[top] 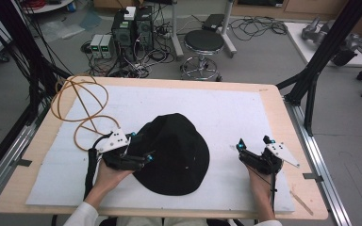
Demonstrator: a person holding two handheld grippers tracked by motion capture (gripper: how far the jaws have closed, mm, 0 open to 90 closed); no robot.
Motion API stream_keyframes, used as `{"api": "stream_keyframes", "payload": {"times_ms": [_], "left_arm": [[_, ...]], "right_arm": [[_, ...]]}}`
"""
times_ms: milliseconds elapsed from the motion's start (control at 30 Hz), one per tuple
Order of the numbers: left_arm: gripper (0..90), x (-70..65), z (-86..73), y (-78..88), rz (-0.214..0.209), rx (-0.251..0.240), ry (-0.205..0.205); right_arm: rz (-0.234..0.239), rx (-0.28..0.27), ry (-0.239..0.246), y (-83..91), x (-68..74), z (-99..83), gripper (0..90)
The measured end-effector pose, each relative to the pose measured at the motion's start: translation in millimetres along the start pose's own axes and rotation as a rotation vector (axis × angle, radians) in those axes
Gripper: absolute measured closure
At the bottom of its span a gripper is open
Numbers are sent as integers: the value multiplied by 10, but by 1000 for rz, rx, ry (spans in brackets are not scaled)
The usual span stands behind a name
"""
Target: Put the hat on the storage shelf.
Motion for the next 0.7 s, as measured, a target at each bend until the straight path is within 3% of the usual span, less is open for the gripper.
{"api": "stream_keyframes", "payload": {"times_ms": [167, 500, 533, 567, 633, 700], "left_arm": [[290, -32, -34, -97, -4, -2, 8], [423, -133, -143, -274, -33, 26, -40], [458, -136, -145, -277, -39, 25, -46], [576, -148, -144, -279, -44, 19, -47], [725, -151, -131, -266, -37, 11, -69], [809, -136, -114, -251, -38, -3, -59]], "right_arm": [[-2, 0, 3, -3, -2, -1, 34], [3, -1, 8, -9, -1, -2, 34], [4, -1, 8, -8, -1, -3, 34], [7, -2, 6, -9, 0, -3, 34], [16, -6, 1, -4, 9, 3, 34], [18, -15, 7, 0, 18, 12, 34]]}}
Point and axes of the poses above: each handheld gripper's, and its own axes: y roughly backward along the jaws, z roughly out of its top, x roughly to its left, the point moved 5 cm from there along -y, roughly forward along the jaws, and after that the axes turned 14 degrees about -x, right-handed, at the moved point
